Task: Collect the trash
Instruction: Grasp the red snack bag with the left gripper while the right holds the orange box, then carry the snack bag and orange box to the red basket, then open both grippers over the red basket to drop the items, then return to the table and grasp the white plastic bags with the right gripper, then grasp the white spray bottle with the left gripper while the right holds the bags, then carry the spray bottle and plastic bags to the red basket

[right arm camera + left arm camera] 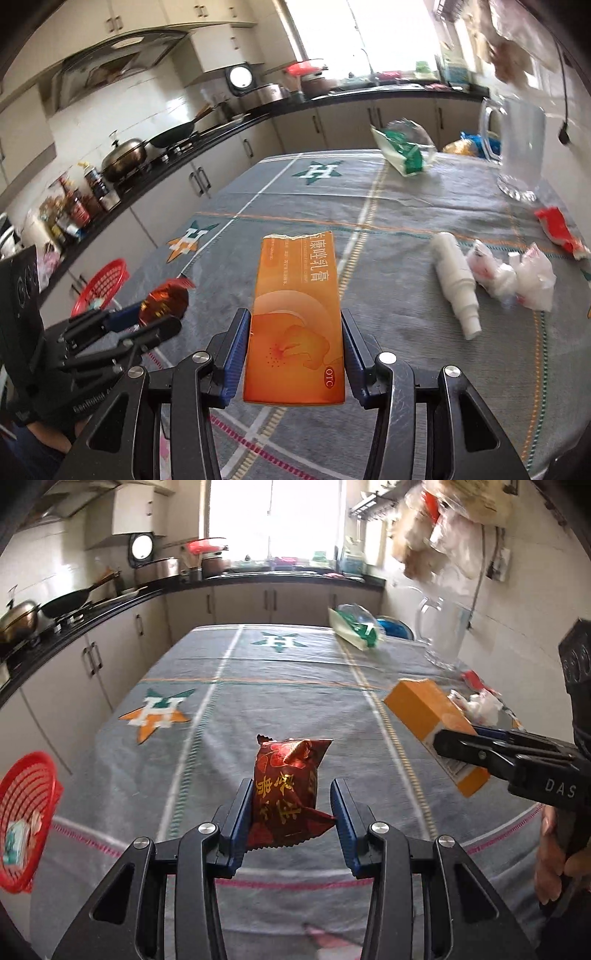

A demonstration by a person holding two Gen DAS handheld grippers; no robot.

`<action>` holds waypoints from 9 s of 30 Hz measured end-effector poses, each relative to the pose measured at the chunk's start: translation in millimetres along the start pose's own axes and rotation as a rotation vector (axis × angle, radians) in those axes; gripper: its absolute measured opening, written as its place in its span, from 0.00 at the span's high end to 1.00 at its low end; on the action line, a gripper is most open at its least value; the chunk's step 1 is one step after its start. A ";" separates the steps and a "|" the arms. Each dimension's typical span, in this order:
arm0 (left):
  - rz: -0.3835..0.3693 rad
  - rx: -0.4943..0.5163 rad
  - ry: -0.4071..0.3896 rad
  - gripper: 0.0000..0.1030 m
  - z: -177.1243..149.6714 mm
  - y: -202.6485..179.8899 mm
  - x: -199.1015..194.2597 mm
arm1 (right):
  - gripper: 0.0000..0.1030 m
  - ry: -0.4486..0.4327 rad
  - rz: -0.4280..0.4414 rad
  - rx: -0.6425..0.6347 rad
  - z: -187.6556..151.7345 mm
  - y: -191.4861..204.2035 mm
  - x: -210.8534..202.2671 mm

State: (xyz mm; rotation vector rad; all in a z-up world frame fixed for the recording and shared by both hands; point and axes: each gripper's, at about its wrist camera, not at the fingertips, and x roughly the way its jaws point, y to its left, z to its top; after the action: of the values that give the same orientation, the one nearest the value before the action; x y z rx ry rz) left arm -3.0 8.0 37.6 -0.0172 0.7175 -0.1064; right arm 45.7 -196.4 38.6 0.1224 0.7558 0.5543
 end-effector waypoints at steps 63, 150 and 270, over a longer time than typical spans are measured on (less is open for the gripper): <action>0.097 -0.288 -0.148 0.61 -40.1 188.8 -103.3 | 0.50 0.131 0.149 -0.146 4.5 195.7 62.6; 0.243 -0.365 -0.124 0.47 -69.0 266.2 -117.2 | 0.46 0.204 0.249 -0.067 35.5 269.3 139.7; 0.053 -0.117 -0.043 0.72 -13.3 71.8 -66.0 | 0.71 0.019 0.261 0.153 14.4 54.9 1.2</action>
State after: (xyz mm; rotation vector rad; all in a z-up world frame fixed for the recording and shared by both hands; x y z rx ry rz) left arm -54.6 86.5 67.1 -0.1118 0.6799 -0.0131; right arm 32.5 -147.9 64.8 0.3613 0.8062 0.7453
